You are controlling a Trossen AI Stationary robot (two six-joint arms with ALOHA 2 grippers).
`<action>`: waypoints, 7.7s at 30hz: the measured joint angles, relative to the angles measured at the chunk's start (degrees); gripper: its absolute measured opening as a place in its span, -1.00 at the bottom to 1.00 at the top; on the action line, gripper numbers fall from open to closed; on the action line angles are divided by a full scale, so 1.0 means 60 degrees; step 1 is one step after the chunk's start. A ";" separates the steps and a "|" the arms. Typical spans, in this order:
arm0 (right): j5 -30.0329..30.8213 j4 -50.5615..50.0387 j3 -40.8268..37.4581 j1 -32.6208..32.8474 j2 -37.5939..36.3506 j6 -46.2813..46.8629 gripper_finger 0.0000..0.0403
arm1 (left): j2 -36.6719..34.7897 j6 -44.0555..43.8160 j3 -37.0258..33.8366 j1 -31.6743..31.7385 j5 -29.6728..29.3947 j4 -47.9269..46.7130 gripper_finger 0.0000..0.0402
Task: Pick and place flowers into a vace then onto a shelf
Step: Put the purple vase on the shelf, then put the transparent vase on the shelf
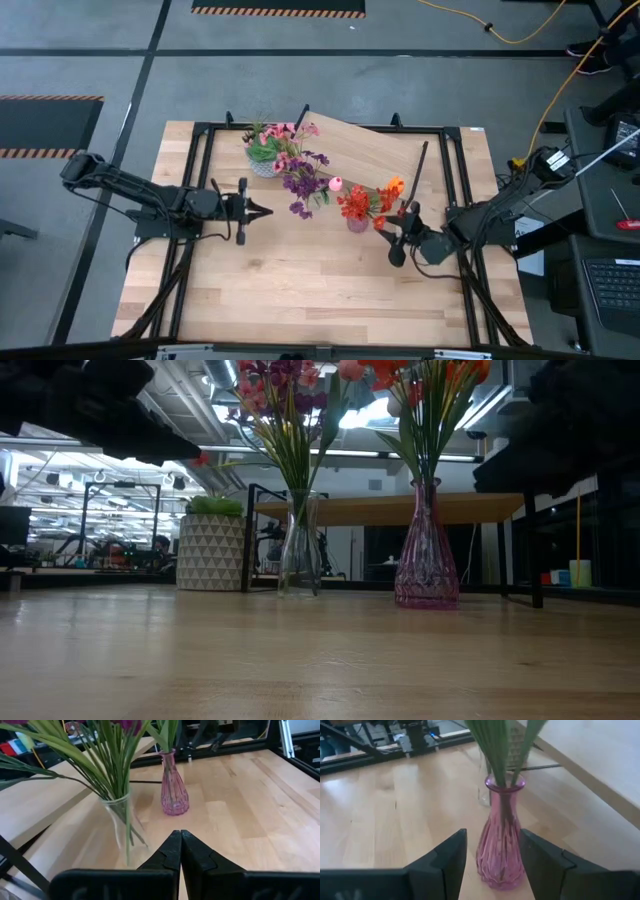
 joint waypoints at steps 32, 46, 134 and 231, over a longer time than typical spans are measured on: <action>-0.2500 0.1216 -0.0004 -0.2108 0.0432 -0.1964 -0.10 | 0.0007 0.0283 0.0000 0.0063 -0.0018 0.0095 -0.99; -0.2522 0.3186 0.0000 -0.2874 0.1934 -0.2819 -0.10 | 0.0007 0.0331 0.0000 0.0063 -0.0018 0.0059 -0.99; -0.1245 -0.3352 0.4881 -0.2410 -0.0962 -0.4550 -0.51 | 0.0007 0.0304 0.0000 0.0063 -0.0099 -0.0265 -0.98; -0.3371 -0.3832 0.2495 -0.7457 -0.4079 -0.3648 0.23 | 0.0007 0.0495 0.0000 0.0063 -0.0088 -0.0335 -0.99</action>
